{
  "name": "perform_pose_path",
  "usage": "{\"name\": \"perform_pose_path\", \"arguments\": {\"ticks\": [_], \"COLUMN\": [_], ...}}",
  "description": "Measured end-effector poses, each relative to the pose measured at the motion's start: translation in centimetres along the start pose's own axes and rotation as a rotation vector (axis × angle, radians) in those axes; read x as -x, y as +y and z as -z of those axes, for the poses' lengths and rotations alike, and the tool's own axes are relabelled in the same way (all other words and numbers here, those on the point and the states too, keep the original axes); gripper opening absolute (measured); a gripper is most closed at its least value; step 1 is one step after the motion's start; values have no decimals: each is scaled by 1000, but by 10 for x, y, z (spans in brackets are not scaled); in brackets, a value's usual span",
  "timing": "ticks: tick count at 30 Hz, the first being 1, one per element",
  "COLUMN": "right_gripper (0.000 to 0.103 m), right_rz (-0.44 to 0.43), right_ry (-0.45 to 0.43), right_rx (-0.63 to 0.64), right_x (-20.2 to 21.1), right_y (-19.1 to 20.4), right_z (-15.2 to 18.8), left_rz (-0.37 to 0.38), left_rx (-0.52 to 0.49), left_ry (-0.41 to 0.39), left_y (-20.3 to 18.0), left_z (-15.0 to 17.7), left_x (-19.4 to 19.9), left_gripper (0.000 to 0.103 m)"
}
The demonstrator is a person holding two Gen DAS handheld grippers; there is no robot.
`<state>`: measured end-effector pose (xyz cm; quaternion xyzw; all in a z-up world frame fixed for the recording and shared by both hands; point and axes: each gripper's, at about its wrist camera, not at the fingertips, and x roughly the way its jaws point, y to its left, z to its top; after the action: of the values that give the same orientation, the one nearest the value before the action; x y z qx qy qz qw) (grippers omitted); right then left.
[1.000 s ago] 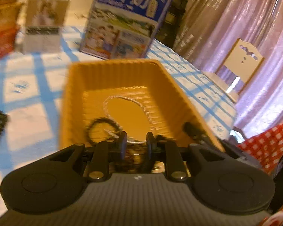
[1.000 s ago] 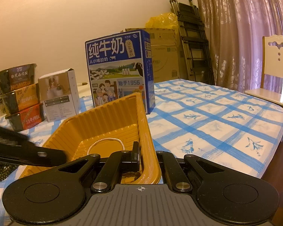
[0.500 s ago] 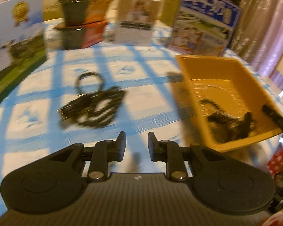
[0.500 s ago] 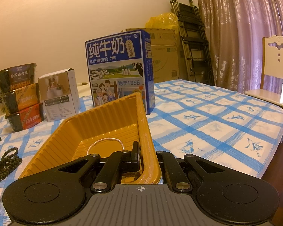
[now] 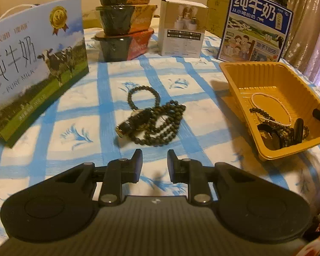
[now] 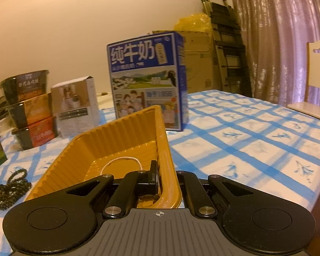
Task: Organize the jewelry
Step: 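Move the open left tool back to the black watch on the cloth, then close the left tool on the black watch's strap and lift it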
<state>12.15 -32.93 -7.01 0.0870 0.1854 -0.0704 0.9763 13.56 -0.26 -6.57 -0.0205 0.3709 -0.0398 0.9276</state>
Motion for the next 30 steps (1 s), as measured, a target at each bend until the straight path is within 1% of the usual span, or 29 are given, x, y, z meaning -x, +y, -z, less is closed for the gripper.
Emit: {"name": "perform_pose_path", "arguments": {"ticks": [2, 8, 14, 20, 25, 30], "right_gripper": [4, 4, 4, 4, 4, 4], "right_rz": [-14, -54, -75, -93, -87, -84], "right_ry": [-1, 8, 15, 6, 12, 22], "right_rx": [5, 9, 21, 36, 20, 13], "right_x": [-5, -27, -44, -55, -58, -58], "right_y": [5, 15, 29, 44, 46, 43], "right_z": [-1, -6, -9, -12, -10, -7], "left_rz": [-19, -66, -84, -80, -81, -98], "left_rx": [-8, -78, -131, -182, -238, -287], "left_ry": [-10, -38, -38, -37, -34, -7], "left_y": [3, 12, 18, 16, 12, 9], "left_z": [-2, -8, -16, -22, -23, -21], "left_x": [0, -6, -22, -37, -48, -61], "left_gripper": [27, 33, 33, 33, 33, 33]}}
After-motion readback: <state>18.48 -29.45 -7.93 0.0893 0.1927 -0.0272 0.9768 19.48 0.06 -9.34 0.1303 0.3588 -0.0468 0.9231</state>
